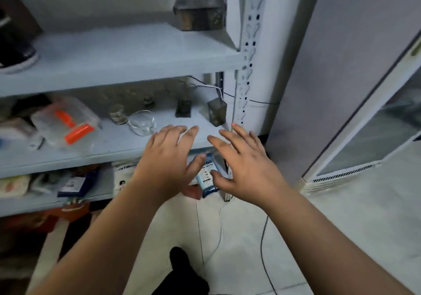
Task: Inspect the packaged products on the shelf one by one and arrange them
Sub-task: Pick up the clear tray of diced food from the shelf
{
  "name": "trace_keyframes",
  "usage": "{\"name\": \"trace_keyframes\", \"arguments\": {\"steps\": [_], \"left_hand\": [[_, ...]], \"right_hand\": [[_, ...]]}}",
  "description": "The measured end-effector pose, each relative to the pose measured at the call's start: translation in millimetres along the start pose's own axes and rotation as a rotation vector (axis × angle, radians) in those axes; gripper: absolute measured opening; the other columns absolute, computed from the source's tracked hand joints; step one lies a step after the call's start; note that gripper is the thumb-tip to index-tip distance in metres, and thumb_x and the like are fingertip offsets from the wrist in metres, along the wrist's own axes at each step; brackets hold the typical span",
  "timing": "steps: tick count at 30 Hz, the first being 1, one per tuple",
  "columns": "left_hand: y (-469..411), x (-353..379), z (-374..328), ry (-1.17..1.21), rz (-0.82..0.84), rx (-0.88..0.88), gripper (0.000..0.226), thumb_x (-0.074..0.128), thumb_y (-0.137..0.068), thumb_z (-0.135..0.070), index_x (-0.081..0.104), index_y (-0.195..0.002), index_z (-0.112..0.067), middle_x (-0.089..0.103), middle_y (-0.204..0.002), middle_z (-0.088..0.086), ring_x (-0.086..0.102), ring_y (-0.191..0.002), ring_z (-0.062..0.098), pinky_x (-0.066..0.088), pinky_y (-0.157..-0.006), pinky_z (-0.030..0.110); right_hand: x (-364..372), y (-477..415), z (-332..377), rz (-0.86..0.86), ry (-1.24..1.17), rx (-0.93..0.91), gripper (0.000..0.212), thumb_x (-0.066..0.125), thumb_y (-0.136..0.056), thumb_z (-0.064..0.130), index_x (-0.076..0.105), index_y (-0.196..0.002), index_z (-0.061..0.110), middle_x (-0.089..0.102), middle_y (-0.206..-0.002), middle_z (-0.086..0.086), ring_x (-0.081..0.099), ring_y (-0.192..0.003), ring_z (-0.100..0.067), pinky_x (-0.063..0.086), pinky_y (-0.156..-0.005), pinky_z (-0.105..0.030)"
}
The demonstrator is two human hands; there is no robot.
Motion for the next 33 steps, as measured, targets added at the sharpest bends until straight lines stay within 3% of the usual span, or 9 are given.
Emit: {"name": "trace_keyframes", "arguments": {"steps": [7,11,16,22,26,28,33], "left_hand": [[-48.9,-25.0,97.5,0.036,-0.103,-0.042,0.071,0.033,-0.095,-0.059,0.050,-0.146,-0.013,0.056,-0.140,0.017,0.047,-0.134,0.040,0.039,-0.111,0.057],[-85.6,-50.3,136.7,0.073,-0.206,-0.004,0.069,0.036,-0.095,-0.059,0.049,-0.146,-0.014,0.054,-0.141,0.016,0.043,-0.139,0.041,0.036,-0.115,0.057],[-121.7,-68.4,180.5,0.061,-0.312,0.042,0.066,0.043,-0.095,-0.054,0.050,-0.145,-0.012,0.052,-0.141,0.020,0.041,-0.139,0.045,0.038,-0.112,0.062],[-173.4,-67.6,204.5,0.041,-0.131,-0.004,0.084,0.020,-0.087,-0.071,0.041,-0.152,-0.022,0.045,-0.152,0.013,0.039,-0.143,0.034,0.035,-0.117,0.051],[-202.8,-56.5,207.5,0.069,0.061,-0.059,0.088,0.021,-0.086,-0.080,0.028,-0.157,-0.029,0.031,-0.161,0.007,0.025,-0.149,0.027,0.024,-0.122,0.047],[-217.9,-49.7,204.5,0.057,0.125,-0.077,0.098,0.012,-0.078,-0.085,0.027,-0.157,-0.030,0.027,-0.164,0.005,0.020,-0.152,0.026,0.018,-0.122,0.048],[-273.3,-35.5,198.8,0.042,0.252,-0.129,0.080,0.030,-0.091,-0.081,0.014,-0.159,-0.041,0.004,-0.171,-0.006,-0.002,-0.157,0.024,0.002,-0.121,0.063]], "right_hand": [[12.9,-120.6,42.8,0.003,0.060,-0.129,0.071,0.044,-0.085,0.055,0.047,-0.148,0.023,0.048,-0.152,-0.010,0.029,-0.152,-0.034,0.029,-0.120,-0.060],[9.9,-182.0,55.9,0.001,0.088,-0.130,0.074,0.038,-0.085,0.058,0.047,-0.149,0.022,0.044,-0.156,-0.008,0.024,-0.154,-0.031,0.024,-0.123,-0.059],[4.7,-237.8,64.8,-0.098,0.066,-0.125,0.068,0.049,-0.087,0.052,0.047,-0.148,0.023,0.048,-0.152,-0.011,0.031,-0.151,-0.033,0.029,-0.121,-0.058],[-6.1,-282.6,47.1,-0.082,0.051,-0.095,0.062,0.045,-0.091,0.055,0.050,-0.147,0.029,0.048,-0.153,-0.007,0.030,-0.151,-0.029,0.027,-0.123,-0.049],[-17.6,-313.8,-0.8,-0.003,0.014,0.054,0.054,0.051,-0.099,0.057,0.050,-0.148,0.034,0.046,-0.154,-0.002,0.028,-0.151,-0.025,0.025,-0.124,-0.042],[-19.4,-328.6,-27.5,0.026,0.026,0.107,0.051,0.051,-0.100,0.056,0.053,-0.146,0.034,0.050,-0.149,-0.002,0.037,-0.145,-0.024,0.032,-0.119,-0.042],[-13.2,-363.9,-71.8,0.165,-0.013,0.196,0.047,0.053,-0.097,0.057,0.057,-0.140,0.038,0.053,-0.144,-0.002,0.047,-0.135,-0.024,0.042,-0.112,-0.044]]}}
Point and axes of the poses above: each hand's wrist, its own y-axis away from the middle knuckle, its own x-axis out of the palm, z = x × y, the point moved 7 cm from there along -y, towards the middle knuckle
